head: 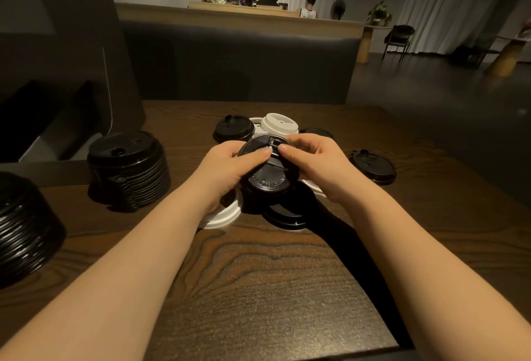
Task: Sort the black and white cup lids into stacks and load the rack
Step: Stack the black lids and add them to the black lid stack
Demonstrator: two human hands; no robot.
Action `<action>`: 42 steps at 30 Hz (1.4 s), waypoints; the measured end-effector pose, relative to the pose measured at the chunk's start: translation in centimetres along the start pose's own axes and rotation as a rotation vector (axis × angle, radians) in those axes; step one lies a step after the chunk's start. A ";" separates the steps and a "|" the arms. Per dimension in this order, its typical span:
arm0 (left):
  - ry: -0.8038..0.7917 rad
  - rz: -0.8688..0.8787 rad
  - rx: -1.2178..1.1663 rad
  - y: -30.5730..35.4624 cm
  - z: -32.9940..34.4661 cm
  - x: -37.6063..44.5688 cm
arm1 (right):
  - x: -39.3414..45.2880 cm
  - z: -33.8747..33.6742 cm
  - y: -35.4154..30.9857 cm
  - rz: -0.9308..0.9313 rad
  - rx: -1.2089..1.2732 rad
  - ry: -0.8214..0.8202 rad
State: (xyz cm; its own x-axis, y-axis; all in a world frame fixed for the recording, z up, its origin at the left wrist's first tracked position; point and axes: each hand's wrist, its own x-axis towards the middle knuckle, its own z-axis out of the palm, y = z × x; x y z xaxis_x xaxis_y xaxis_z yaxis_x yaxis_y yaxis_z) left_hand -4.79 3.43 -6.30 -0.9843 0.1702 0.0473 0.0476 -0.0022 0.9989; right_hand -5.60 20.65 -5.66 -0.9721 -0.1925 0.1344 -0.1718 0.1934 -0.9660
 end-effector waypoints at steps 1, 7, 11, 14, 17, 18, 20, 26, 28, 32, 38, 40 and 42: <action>0.002 0.003 0.039 -0.2 -0.1 0.1 | -0.1 0.1 -0.1 -0.008 0.001 -0.001; 0.133 0.005 -0.070 0.2 -1.3 0.3 | -0.6 2.3 0.1 0.137 0.436 -0.020; 0.221 0.008 -0.202 0.8 -2.1 0.3 | -1.0 3.2 -0.1 0.208 0.565 -0.105; 0.168 -0.063 -0.294 1.0 -2.1 0.3 | -0.9 3.0 -0.3 0.196 0.552 -0.106; 0.140 -0.089 -0.272 0.7 -1.8 0.4 | -0.8 3.0 -0.1 0.168 0.416 -0.086; 0.143 -0.083 -0.262 0.5 -1.7 0.4 | -0.8 3.0 0.0 0.161 0.401 -0.072; 0.145 -0.079 -0.262 0.5 -1.9 0.5 | -0.8 3.1 0.1 0.158 0.436 -0.066; 0.015 -0.076 -0.254 0.7 -1.8 0.1 | -0.7 3.1 0.4 0.050 0.235 0.026; 0.013 -0.051 -0.310 1.0 -1.4 -0.1 | -0.6 2.8 0.3 0.010 0.259 0.064; 0.020 -0.008 -0.241 1.0 -0.5 -0.3 | -0.3 1.9 0.1 0.003 0.318 0.116; 0.067 0.050 -0.083 0.6 -0.8 -0.2 | -0.3 1.4 0.2 -0.002 0.326 0.059; 0.043 0.090 0.012 0.7 -0.9 -0.4 | -0.5 1.0 -0.1 -0.073 0.282 0.069; 0.034 0.126 0.044 0.9 -0.9 -0.7 | -0.6 0.7 -0.3 -0.129 0.245 0.084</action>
State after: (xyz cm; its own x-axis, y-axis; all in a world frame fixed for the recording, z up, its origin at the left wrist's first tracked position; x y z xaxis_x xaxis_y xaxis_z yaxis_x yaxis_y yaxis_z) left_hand -4.23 2.46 -5.44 -0.9751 0.1376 0.1737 0.1782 0.0215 0.9838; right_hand -4.80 19.99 -5.61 -0.9562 -0.1180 0.2680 -0.2615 -0.0680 -0.9628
